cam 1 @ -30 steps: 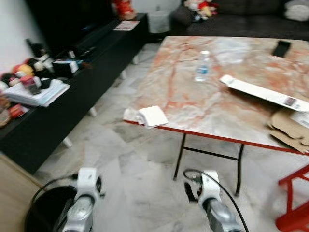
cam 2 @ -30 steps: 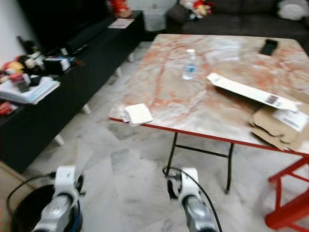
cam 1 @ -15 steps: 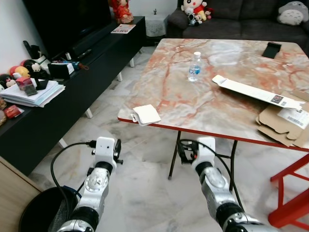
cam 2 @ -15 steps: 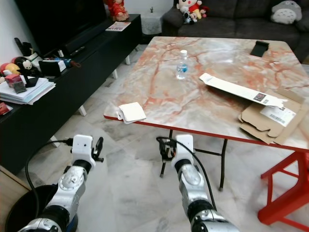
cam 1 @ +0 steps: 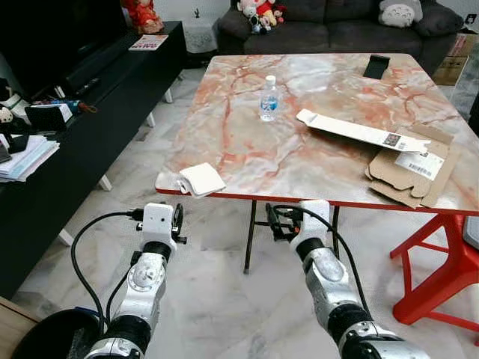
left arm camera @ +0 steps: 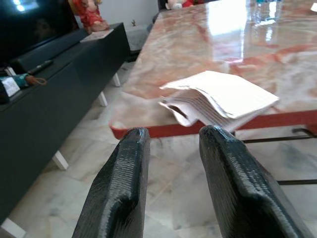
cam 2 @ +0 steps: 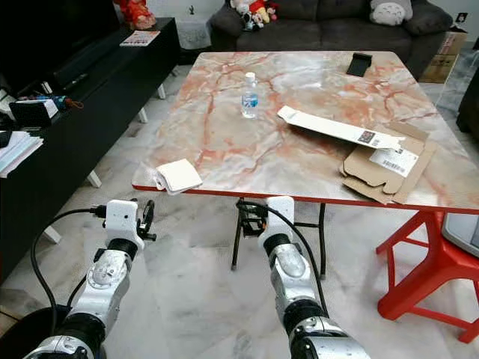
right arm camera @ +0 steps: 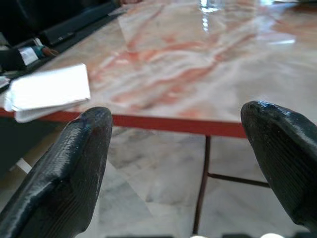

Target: Picking trash to rubbish bin

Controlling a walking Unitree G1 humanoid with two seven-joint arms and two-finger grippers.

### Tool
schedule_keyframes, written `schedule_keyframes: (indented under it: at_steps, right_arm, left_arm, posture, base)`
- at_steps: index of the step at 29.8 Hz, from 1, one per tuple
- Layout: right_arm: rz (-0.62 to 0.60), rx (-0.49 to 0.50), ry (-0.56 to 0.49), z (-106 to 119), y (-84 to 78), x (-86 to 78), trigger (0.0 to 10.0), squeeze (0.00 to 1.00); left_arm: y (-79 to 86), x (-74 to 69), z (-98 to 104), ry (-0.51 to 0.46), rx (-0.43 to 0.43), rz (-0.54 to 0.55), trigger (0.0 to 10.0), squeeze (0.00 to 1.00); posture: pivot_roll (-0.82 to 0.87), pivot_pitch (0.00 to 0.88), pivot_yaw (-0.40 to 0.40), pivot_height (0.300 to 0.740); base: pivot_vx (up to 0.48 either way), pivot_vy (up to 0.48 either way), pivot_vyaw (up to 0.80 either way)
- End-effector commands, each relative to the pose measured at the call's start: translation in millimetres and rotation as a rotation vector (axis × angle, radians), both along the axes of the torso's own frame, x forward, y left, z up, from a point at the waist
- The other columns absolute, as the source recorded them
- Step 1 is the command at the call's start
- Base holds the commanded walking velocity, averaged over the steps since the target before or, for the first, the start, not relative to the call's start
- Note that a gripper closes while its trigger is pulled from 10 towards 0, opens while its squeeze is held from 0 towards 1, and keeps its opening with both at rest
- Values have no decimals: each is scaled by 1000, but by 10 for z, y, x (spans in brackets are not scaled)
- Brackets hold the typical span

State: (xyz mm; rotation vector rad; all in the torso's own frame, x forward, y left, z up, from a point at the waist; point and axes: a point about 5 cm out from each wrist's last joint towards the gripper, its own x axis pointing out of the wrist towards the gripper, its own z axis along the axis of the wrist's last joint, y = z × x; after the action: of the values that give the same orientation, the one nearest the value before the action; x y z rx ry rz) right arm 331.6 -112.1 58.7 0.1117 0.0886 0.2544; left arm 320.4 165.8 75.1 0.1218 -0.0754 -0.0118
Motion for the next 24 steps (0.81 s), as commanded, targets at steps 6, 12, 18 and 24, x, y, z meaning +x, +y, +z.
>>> schedule_keyframes:
  at_steps: [6, 12, 18, 24]
  right_arm:
    - [29, 6, -46, 99, 64, 46, 10000, 0]
    - [33, 8, -50, 107, 67, 49, 10000, 0]
    - [40, 15, -56, 124, 94, 56, 10000, 0]
    - [44, 18, -63, 139, 120, 60, 10000, 0]
  left_arm:
    - [55, 26, 106, -46, 3, 31, 10000, 0]
    - [25, 38, 142, -59, 1, 23, 10000, 0]
    - [1, 42, 153, -62, 5, 14, 10000, 0]
    - [-29, 42, 164, -66, 40, 2, 10000, 0]
  posture:
    - [76, 0, 63, 740]
    - [75, 0, 63, 740]
    - [78, 0, 64, 740]
    - [74, 0, 71, 740]
  base:
    - [0, 0, -788]
    - [0, 0, -788]
    - [0, 0, -788]
    - [0, -111, -788]
